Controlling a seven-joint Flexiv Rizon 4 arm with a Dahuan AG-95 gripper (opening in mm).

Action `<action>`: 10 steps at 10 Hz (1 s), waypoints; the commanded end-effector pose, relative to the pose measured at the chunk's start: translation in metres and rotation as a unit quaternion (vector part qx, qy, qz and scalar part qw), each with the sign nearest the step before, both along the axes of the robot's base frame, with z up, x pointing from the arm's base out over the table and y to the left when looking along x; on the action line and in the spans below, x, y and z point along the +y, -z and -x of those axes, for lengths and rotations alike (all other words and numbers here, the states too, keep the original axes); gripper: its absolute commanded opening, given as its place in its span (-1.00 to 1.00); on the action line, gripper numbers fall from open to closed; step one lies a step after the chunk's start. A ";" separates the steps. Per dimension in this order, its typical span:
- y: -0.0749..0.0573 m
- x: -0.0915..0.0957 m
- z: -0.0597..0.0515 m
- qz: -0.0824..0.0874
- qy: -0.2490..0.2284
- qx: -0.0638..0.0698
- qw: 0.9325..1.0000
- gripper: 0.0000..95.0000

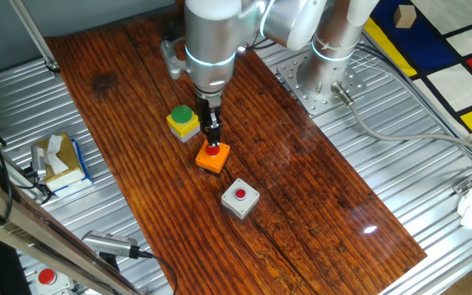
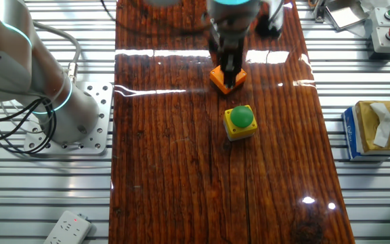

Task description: Press three buttons from left to right in sequence

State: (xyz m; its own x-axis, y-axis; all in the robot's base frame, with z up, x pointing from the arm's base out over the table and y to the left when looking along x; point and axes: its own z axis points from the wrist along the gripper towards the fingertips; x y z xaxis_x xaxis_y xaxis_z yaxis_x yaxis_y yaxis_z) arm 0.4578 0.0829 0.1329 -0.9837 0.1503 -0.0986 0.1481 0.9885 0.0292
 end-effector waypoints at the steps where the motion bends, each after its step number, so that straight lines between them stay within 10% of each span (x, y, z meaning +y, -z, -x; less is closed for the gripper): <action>1: -0.003 0.012 -0.016 -0.007 0.016 -0.001 1.000 0.60; 10: -0.005 0.076 -0.031 -0.025 0.053 0.012 0.998 0.60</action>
State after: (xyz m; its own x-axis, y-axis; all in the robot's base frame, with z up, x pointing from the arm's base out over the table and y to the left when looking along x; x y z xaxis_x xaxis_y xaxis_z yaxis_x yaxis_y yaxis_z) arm 0.4892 0.1600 0.1377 -0.9633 0.2593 -0.0689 0.2545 0.9644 0.0718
